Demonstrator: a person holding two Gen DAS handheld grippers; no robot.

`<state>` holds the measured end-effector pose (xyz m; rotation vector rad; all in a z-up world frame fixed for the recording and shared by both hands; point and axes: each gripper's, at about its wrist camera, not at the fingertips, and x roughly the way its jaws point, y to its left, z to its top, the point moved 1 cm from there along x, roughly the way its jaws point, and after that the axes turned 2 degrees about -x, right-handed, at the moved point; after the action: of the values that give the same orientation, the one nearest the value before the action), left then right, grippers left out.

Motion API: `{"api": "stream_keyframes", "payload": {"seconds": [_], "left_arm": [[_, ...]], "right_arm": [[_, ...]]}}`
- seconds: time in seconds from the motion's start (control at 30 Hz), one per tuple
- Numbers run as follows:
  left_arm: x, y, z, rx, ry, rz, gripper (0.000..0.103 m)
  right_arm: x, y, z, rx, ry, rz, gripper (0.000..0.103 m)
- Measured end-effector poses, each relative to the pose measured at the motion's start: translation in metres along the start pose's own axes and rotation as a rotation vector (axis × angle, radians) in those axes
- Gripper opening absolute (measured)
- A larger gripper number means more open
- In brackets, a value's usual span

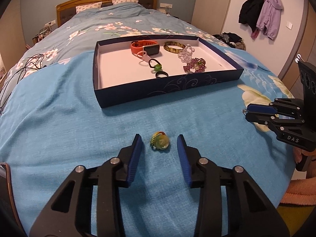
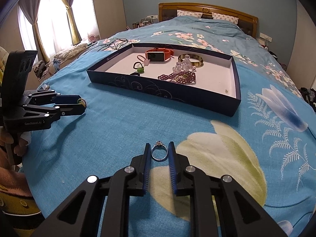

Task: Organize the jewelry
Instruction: 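Grasp the silver ring with the right tool while the left tool grasps the yellow-green ring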

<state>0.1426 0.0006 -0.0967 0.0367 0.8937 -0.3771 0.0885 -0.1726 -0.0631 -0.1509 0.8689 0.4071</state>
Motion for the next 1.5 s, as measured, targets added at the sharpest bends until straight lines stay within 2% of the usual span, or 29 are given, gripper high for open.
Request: {"api": "stream_keyframes", "payload": {"seconds": [0.17, 0.27, 0.77, 1.5], "left_arm": [[0.000, -0.004, 0.000, 0.026, 0.001, 0.033, 0.021], [0.000, -0.004, 0.000, 0.025, 0.000, 0.031, 0.019], [-0.003, -0.011, 0.002, 0.021, -0.023, -0.005, 0.017], [-0.024, -0.024, 0.018, 0.006, -0.104, -0.059, 0.017]], "right_arm": [[-0.002, 0.001, 0.000, 0.004, -0.005, 0.010, 0.016], [-0.002, 0.001, 0.001, 0.009, -0.010, 0.019, 0.016], [-0.007, 0.000, 0.007, 0.023, -0.048, 0.037, 0.016], [-0.019, -0.002, 0.021, 0.046, -0.131, 0.052, 0.016]]}}
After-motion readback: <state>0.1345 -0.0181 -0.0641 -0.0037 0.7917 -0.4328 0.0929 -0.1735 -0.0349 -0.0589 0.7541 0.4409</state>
